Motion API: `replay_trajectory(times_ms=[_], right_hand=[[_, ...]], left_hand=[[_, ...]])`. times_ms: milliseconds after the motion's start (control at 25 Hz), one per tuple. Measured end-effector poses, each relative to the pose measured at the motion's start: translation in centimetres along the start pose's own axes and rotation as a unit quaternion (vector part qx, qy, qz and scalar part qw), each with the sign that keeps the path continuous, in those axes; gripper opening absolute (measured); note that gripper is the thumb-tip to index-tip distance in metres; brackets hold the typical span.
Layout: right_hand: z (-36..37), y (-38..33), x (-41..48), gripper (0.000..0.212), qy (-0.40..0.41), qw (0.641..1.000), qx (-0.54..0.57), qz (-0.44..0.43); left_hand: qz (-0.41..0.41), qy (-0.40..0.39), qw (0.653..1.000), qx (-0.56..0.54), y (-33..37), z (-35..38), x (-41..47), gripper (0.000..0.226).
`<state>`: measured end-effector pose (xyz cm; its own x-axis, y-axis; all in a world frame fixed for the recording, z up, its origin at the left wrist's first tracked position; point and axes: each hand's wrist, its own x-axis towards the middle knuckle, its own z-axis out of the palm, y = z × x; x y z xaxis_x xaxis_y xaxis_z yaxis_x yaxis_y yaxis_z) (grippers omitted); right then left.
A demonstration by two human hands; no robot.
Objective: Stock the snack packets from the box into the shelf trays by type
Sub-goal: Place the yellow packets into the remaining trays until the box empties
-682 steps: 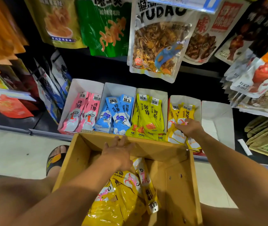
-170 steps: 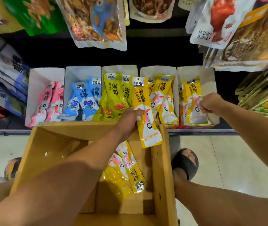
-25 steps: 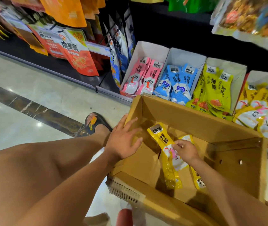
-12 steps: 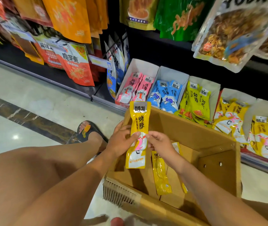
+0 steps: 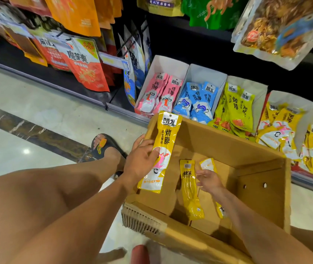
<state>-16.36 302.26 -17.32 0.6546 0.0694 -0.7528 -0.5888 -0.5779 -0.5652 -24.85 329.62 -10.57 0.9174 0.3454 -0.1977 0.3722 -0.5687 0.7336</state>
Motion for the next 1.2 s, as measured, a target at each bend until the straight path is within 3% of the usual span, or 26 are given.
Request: replay_trajectory(times_ms=[80,160,240,280,320,360,400,520,640,840,1000,1200], right_hand=[[-0.4,1.9,1.3,0.018,-0.041,0.993,0.022,0.106],[-0.4,3.9,2.4,0.051,-0.104,0.967,0.082,0.218],[0.4,5.7,3.4,0.063,-0.131,0.957,0.043,0.257],[1.0,6.2,3.5,0.048,-0.128,0.964,-0.049,0.228],[1.6,6.9,3.5,0.019,-0.122,0.964,-0.118,0.206],[2.2,8.6,4.6,0.011,-0.086,0.968,-0.161,0.173],[2.6,9.8,5.4,0.020,-0.078,0.965,-0.192,0.162],[3.3,11.7,7.9,0.021,-0.089,0.970,-0.129,0.188],[3.9,8.7,5.1,0.010,-0.073,0.967,-0.126,0.207],[6.1,6.9,2.7,0.010,-0.075,0.975,-0.012,0.210],[6.5,7.1,3.3,0.008,-0.023,0.975,0.065,0.213],[6.2,6.6,4.3,0.013,-0.012,0.972,0.076,0.220]], left_hand=[[0.007,0.005,1.000,0.011,-0.2,0.1,0.0,0.039],[0.001,0.002,1.000,0.023,-0.3,0.3,0.0,0.041],[-0.002,0.005,1.000,0.027,-0.4,0.4,0.2,0.041],[0.003,0.012,1.000,0.024,-0.4,0.5,0.2,0.040],[0.010,0.020,1.000,0.020,-0.4,0.5,0.2,0.041],[0.013,0.023,1.000,0.015,-0.6,0.5,0.2,0.042],[0.014,0.023,1.000,0.012,-0.6,0.6,0.2,0.042],[0.018,0.016,1.000,0.005,-0.6,0.5,0.0,0.041],[0.016,0.013,1.000,0.009,-0.5,0.4,0.1,0.041],[0.014,0.010,1.000,0.022,-0.6,0.5,0.1,0.043],[0.017,0.015,0.999,0.024,-0.7,0.5,0.0,0.042],[0.010,0.015,1.000,0.021,-0.7,0.5,0.0,0.042]])
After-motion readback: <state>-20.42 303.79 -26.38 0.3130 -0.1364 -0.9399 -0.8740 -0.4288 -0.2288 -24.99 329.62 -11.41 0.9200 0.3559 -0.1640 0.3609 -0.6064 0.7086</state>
